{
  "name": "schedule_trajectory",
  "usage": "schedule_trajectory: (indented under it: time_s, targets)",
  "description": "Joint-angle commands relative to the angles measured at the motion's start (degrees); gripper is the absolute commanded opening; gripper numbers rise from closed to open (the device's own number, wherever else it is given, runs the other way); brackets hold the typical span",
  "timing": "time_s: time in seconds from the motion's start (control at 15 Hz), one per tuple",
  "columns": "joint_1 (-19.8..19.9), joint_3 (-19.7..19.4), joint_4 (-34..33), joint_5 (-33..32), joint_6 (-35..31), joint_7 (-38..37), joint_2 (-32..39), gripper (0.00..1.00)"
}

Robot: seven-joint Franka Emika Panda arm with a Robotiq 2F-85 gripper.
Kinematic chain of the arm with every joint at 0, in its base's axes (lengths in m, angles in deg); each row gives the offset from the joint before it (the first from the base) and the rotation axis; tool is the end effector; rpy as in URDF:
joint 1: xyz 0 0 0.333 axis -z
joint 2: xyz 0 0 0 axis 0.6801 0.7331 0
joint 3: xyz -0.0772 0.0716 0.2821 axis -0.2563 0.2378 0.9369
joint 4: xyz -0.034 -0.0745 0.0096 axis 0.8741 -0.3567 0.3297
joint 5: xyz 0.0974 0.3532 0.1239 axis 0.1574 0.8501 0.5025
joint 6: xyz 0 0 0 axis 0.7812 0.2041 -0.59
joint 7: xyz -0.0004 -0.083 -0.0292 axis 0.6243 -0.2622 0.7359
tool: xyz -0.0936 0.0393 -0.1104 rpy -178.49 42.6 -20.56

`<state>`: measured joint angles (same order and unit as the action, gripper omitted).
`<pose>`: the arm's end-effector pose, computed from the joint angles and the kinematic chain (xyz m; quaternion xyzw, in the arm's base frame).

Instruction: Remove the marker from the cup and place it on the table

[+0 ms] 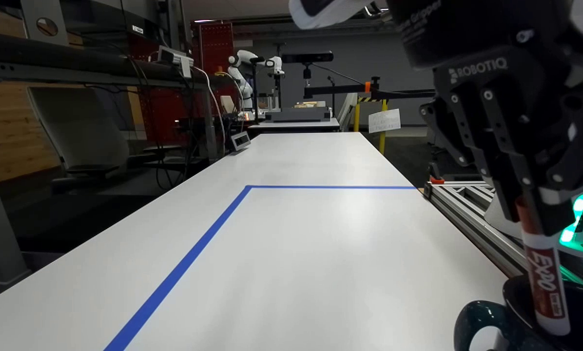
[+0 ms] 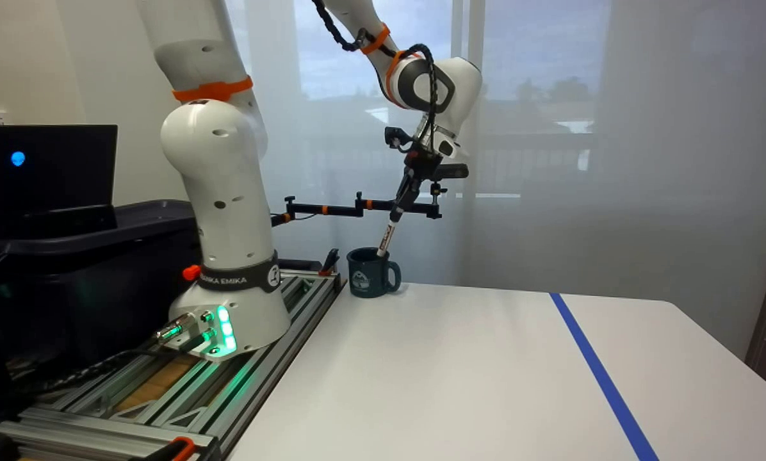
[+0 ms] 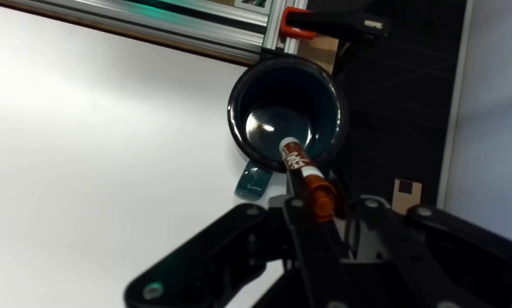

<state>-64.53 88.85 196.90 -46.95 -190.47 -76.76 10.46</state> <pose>0.2750 0.2641 0.2555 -0.9702 -0.1157 0.2126 0.0082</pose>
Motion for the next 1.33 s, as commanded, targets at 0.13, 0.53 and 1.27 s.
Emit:
schedule_trajectory:
  time_s: [0.13, 0.53, 1.27]
  targets:
    - [0.78, -2.3, 10.0, 12.08, -2.85, 3.5, -12.12, 0.05]
    - [3.2, -5.64, 13.15, 16.45, -5.15, 2.98, -17.18, 0.05]
    - [7.87, -12.06, 11.24, 21.07, -5.9, 7.81, -13.15, 0.05]
